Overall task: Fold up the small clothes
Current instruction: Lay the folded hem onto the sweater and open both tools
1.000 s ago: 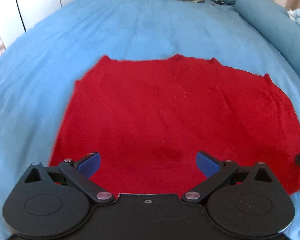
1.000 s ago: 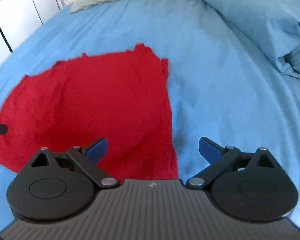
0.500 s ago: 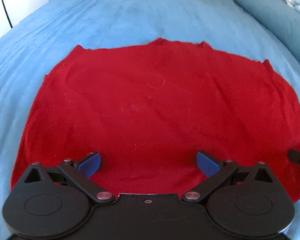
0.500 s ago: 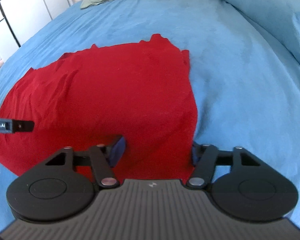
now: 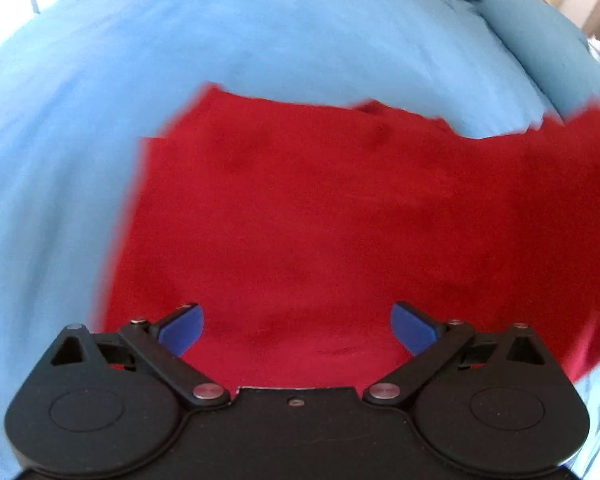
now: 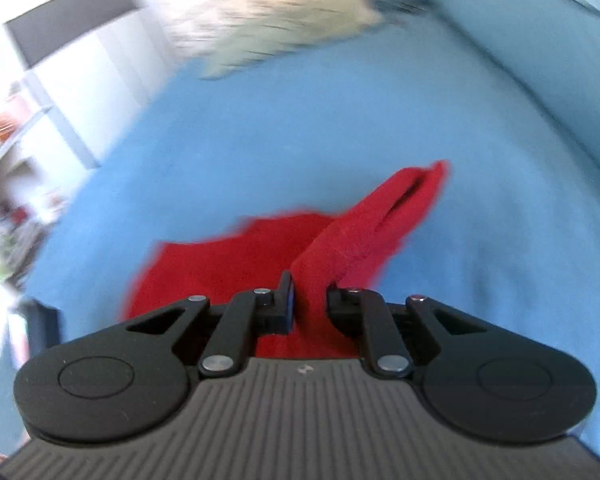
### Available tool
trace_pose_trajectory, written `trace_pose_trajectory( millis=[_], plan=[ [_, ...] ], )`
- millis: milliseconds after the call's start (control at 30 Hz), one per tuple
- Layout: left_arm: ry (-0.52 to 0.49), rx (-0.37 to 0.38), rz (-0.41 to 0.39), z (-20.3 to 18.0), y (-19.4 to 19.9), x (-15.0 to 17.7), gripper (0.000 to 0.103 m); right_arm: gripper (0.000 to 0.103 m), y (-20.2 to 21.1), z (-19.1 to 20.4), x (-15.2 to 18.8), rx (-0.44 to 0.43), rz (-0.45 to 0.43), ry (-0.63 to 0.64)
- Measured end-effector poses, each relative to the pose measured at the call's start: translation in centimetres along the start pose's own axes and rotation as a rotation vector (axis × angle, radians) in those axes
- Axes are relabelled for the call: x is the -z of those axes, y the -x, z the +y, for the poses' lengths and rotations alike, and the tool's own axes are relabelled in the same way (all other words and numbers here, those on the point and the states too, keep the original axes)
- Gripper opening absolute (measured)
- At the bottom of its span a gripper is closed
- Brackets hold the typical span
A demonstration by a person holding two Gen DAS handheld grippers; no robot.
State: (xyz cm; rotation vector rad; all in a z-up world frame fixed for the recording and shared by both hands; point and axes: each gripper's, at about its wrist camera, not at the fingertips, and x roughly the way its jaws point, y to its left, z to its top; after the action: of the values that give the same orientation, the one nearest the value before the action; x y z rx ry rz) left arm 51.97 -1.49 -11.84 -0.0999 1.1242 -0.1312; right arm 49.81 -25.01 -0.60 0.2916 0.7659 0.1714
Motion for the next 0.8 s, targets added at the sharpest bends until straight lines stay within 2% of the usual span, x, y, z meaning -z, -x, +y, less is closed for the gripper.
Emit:
trace_pose_trajectory(
  millis=[67,167,267,300,367,400,467,500,533,600,667,700,733,800],
  plan=[
    [-0.014,-0.035,-0.022,3.1,1.6,0.9,0.102,0.027,-1.9,4.8,-0.2,-0.108,0.027,0.055],
    [-0.042,-0.077,-0.037,7.4,2.8,3.0,0.102,0.027,-6.4,11.0,1.8,-0.185,0.096,0.149],
    [-0.061,-0.084,-0.021,10.5,2.7,5.0,0.102,0.027,-12.9,14.9,6.0,-0.18,0.234,0.211],
    [-0.063,-0.082,-0.017,11.2,2.6,5.6,0.102,0.027,-14.7,15.4,7.3,-0.142,0.274,0.223],
    [-0.06,-0.066,-0.013,12.4,2.6,6.4,0.102,0.03,-16.8,15.5,9.0,-0.131,0.309,0.203],
    [-0.06,-0.056,-0.014,12.6,2.6,6.7,0.102,0.034,-16.9,15.5,9.3,-0.128,0.296,0.197],
    [-0.065,-0.036,-0.023,12.7,3.0,6.9,0.102,0.059,-16.1,15.7,9.3,-0.16,0.269,0.2],
    [-0.07,-0.026,-0.03,12.6,3.3,6.9,0.102,0.085,-15.4,15.6,9.3,-0.162,0.252,0.205],
    [-0.078,-0.014,-0.038,12.6,3.6,6.8,0.102,0.09,-14.6,15.8,8.9,-0.171,0.218,0.218],
    [-0.088,0.005,-0.054,12.2,4.5,6.5,0.102,0.09,-12.1,15.3,7.4,-0.215,0.162,0.229],
    [-0.093,0.031,-0.076,11.7,5.8,6.2,0.102,0.09,-8.9,14.1,5.8,-0.21,0.089,0.221],
    [-0.095,0.041,-0.085,11.4,6.4,6.0,0.102,0.094,-7.2,13.4,5.1,-0.188,0.049,0.219],
    [-0.099,0.052,-0.094,10.9,7.0,5.8,0.102,0.103,-5.5,12.5,4.5,-0.141,0.007,0.221],
    [-0.116,0.06,-0.105,9.9,7.5,5.5,0.102,0.103,-2.2,10.5,5.1,-0.029,-0.059,0.231]
  ],
)
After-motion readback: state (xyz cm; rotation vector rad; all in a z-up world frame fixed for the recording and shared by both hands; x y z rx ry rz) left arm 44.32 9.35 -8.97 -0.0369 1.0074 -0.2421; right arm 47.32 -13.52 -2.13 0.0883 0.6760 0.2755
